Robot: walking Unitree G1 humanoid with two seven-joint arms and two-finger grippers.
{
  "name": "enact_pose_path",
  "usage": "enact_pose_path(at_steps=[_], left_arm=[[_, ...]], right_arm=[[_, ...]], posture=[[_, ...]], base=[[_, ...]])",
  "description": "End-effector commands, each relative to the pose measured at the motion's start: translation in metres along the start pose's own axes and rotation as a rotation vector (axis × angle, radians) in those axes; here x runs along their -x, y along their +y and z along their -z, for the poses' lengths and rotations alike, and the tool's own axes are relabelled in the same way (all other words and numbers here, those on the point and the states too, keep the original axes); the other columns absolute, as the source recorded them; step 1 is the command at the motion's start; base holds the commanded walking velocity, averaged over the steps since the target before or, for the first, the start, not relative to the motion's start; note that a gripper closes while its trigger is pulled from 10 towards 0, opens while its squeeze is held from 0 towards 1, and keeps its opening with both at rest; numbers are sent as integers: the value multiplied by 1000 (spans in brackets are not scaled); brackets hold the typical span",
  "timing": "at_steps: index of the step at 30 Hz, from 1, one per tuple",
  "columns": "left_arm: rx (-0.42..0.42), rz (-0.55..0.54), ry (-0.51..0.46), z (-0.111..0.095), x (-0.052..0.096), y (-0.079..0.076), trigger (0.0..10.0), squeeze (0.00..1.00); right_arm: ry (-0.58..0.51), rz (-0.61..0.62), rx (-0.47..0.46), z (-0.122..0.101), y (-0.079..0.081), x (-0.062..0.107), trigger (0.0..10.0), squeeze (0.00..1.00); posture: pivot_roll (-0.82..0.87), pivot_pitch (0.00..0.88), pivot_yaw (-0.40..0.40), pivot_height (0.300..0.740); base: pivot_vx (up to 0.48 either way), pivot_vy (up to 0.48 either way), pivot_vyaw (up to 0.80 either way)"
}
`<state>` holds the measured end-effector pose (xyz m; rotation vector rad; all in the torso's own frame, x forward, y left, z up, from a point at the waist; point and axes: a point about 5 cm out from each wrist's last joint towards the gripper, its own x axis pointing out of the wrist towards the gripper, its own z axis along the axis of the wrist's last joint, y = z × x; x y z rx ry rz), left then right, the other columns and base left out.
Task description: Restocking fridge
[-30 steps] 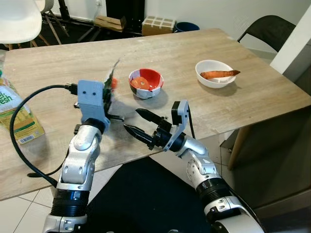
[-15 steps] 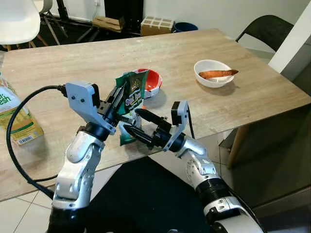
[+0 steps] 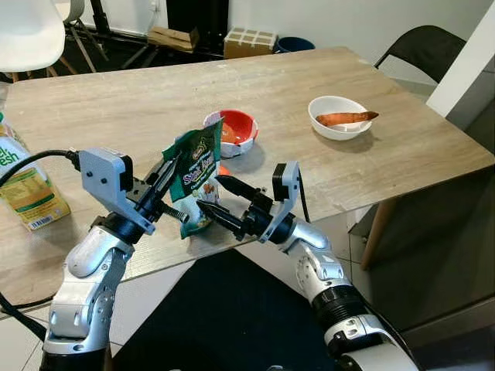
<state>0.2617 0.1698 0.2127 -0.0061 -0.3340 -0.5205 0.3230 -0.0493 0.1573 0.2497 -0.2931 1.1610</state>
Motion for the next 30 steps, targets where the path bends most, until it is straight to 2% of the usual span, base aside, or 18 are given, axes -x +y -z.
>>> enact_pose_path(at_steps=[1,14,19,20,21,22,24,25,30], left_arm=[[-28,64,62,5,5,-4,0,0],[-44,146,93,4,5,-7,0,0],[-66,138,93,2,6,-5,0,0],[-65,135,91,2,6,-5,824,0],[-68,133,90,2,5,-5,3686,369],[-71,129,86,1,5,-4,9333,1000],[-68,130,84,1,5,-4,9333,1000],[-69,127,79,0,5,-4,10000,1000],[-69,122,63,-3,3,-3,10000,1000]], right_arm=[[13,9,-14,5,0,3,10000,0],[12,23,-10,4,-2,4,10000,0],[13,24,-9,4,-2,4,10000,0],[13,24,-8,4,-3,4,10000,0],[13,24,-8,4,-3,4,10000,0],[13,24,-8,4,-3,4,10000,0],[13,23,-8,4,-3,4,10000,0],[12,23,-7,4,-3,4,10000,0],[10,24,-5,3,-3,3,10000,0]], posture=[[-18,139,-58,740],[-20,133,-54,740],[-19,132,-54,740],[-18,132,-55,740],[-18,131,-55,740],[-18,130,-54,740],[-18,130,-54,740],[-18,130,-54,740],[-18,129,-54,740]], base=[[0,0,0],[0,0,0],[0,0,0],[0,0,0],[0,0,0],[0,0,0],[0,0,0],[0,0,0],[0,0,0]])
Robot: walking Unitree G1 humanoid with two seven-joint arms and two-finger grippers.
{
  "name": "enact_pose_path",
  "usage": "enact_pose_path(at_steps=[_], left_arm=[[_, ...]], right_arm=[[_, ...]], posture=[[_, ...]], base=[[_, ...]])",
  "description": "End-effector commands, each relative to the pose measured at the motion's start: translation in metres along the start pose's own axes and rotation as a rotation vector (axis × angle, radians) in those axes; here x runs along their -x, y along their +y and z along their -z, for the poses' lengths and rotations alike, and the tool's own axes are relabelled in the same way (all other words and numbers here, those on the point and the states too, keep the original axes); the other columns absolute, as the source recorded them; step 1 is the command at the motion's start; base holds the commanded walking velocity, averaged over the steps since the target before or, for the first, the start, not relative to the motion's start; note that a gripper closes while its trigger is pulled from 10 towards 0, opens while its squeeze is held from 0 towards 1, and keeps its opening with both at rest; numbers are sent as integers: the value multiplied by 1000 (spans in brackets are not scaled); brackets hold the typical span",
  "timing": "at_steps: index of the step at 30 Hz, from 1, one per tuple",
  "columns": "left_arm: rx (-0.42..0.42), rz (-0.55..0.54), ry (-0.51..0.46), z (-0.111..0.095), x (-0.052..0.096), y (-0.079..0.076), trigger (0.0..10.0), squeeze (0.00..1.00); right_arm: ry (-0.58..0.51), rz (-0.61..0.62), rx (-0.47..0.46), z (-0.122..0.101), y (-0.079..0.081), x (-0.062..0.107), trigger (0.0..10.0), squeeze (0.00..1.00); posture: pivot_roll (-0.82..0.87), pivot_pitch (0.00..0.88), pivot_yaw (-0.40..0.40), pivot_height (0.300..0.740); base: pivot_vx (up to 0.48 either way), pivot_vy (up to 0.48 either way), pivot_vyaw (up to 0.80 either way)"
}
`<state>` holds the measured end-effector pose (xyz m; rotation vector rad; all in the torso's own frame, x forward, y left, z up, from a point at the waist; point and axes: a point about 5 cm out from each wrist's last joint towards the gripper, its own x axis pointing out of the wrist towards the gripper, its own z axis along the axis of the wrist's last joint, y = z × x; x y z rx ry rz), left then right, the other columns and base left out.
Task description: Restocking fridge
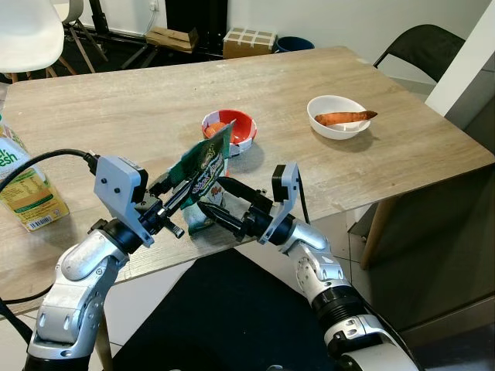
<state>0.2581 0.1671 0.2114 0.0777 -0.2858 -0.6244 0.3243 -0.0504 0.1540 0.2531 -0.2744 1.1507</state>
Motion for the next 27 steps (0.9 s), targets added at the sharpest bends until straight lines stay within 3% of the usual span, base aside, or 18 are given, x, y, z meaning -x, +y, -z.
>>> enact_pose_path(at_steps=[1,7,11,12,13,14,21,22,27], left_arm=[[-22,3,-5,-4,1,2,10000,1000],[-34,-1,-16,-9,0,4,10000,1000],[-83,-16,50,-5,4,11,10000,1000],[-98,-26,76,-4,6,14,10000,510],[-111,-30,96,-2,8,17,10000,180],[-142,-29,132,-1,11,21,10000,0],[-191,-27,185,0,18,29,10000,0],[-233,-52,211,-3,23,37,10000,0],[-275,-77,237,-6,28,46,10000,0]], right_arm=[[-2,11,5,0,-2,2,10000,0],[1,13,7,0,-3,2,10000,0],[4,15,7,0,-4,3,10000,0],[5,15,7,1,-4,3,10000,0],[5,15,7,1,-4,3,10000,0],[5,16,7,1,-4,3,10000,0],[5,15,7,1,-4,3,10000,0],[5,14,7,1,-3,3,10000,0],[6,12,5,2,-3,3,10000,0]], posture=[[-20,129,-54,740],[-18,129,-57,740],[-18,126,-56,740],[-18,126,-56,740],[-18,125,-55,740],[-16,122,-56,740],[-15,120,-55,740],[-12,118,-56,740],[-10,114,-58,740]], base=[[0,0,0],[0,0,0],[0,0,0],[0,0,0],[0,0,0],[0,0,0],[0,0,0],[0,0,0],[0,0,0]])
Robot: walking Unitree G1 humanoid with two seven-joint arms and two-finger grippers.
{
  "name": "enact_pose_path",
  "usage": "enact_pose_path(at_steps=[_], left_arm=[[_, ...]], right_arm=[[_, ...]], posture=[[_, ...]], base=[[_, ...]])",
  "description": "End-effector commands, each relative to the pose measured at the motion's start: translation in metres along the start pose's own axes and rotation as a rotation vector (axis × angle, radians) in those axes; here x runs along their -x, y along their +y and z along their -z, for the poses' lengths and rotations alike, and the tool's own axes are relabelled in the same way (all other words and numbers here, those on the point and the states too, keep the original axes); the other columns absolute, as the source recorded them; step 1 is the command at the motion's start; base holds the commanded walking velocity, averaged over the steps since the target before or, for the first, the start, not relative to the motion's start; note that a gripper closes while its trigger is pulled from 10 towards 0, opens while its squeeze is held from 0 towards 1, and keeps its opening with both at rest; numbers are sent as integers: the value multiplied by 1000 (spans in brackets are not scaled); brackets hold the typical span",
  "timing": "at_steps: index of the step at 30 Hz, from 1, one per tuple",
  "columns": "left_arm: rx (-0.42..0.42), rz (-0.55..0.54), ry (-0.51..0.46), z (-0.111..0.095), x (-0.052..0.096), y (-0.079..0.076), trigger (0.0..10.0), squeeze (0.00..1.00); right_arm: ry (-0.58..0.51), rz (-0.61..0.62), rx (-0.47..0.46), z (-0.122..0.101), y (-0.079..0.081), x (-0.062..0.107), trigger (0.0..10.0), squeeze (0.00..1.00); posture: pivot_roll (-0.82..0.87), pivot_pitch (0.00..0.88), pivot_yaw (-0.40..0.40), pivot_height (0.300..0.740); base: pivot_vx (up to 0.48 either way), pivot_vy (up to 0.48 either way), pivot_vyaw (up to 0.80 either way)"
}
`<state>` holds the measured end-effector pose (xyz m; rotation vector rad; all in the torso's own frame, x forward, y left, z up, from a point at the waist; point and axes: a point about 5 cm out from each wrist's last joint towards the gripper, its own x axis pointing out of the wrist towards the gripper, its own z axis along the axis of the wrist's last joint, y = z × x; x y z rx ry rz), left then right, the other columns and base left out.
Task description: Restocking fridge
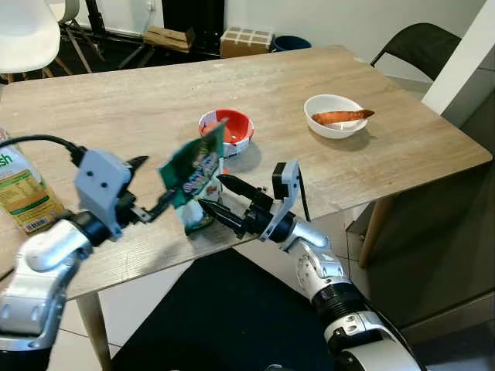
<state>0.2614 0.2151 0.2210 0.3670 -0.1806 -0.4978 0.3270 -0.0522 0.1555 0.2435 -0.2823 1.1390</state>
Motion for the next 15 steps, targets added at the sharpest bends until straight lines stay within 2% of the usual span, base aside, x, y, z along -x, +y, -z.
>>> enact_pose_path(at_steps=[1,8,11,15], left_arm=[[-31,-4,52,5,5,6,10000,0],[-103,-66,84,3,12,25,10000,0],[-106,-69,82,2,12,26,10000,0],[-141,-102,90,-1,12,36,10000,0]], right_arm=[[8,2,-8,4,0,3,10000,0],[7,3,-8,4,0,3,10000,0],[8,4,-8,4,0,3,10000,0],[6,9,-7,4,-1,3,10000,0]], posture=[[-10,113,-58,740],[-9,112,-58,740],[-9,112,-58,740],[-9,114,-56,740]], base=[[0,0,0],[0,0,0],[0,0,0],[0,0,0]])
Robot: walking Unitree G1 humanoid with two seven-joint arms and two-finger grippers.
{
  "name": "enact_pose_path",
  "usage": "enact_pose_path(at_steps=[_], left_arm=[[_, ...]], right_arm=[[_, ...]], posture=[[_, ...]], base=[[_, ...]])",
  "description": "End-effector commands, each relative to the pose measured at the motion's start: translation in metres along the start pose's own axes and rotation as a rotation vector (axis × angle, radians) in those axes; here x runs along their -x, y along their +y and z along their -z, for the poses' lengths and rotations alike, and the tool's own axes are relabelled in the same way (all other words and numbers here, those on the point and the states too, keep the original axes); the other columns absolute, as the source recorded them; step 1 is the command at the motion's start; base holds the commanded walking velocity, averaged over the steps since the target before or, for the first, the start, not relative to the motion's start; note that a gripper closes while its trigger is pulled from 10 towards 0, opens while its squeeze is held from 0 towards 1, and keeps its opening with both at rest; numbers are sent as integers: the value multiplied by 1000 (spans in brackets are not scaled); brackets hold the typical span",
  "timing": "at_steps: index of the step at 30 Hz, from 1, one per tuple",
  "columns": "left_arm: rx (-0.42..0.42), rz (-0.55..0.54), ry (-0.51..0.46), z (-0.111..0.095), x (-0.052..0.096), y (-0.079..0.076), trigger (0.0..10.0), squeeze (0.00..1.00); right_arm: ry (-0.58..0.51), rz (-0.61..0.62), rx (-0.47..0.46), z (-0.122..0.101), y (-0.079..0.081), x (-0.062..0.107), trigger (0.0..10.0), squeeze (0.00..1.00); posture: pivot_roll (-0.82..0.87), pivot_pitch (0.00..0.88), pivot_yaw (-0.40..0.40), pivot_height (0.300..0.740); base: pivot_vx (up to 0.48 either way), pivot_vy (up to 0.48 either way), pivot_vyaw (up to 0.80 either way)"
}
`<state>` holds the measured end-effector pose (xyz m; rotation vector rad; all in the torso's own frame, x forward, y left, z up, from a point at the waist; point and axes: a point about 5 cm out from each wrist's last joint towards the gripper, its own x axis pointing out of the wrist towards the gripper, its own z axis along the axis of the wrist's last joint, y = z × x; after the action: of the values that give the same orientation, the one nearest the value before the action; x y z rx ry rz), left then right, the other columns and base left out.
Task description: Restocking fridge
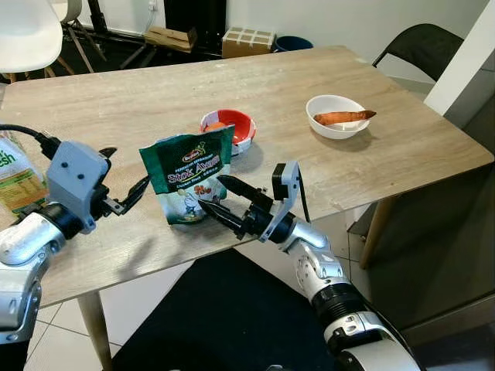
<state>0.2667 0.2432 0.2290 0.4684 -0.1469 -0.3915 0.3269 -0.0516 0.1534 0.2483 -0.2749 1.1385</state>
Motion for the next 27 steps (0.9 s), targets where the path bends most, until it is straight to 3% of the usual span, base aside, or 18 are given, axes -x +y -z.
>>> enact_pose_path(at_steps=[1,12,21,23,24,26,27], left_arm=[[-72,-60,30,-2,5,17,10000,0],[-175,-252,65,-2,13,53,10000,0],[-174,-267,59,-3,14,55,10000,0],[114,-4,-14,-7,9,21,10000,0],[114,-4,-14,-7,9,21,10000,0],[297,228,-39,-8,9,-12,10000,0],[347,299,-25,-5,10,-25,10000,0]], right_arm=[[1,9,0,1,-2,3,10000,0],[1,14,-3,2,-2,3,10000,0],[2,14,-3,2,-2,4,10000,0],[19,26,2,3,-5,7,10000,0],[19,26,2,3,-5,7,10000,0],[27,34,4,3,-7,9,10000,0],[28,36,4,3,-7,9,10000,0]], posture=[[-8,116,-55,740],[-12,125,-60,740],[-12,126,-60,740],[-15,128,-63,740],[-15,128,-63,740],[-16,129,-62,740],[-20,130,-60,740]], base=[[0,0,0],[0,0,0],[0,0,0],[0,0,0],[0,0,0],[0,0,0],[0,0,0]])
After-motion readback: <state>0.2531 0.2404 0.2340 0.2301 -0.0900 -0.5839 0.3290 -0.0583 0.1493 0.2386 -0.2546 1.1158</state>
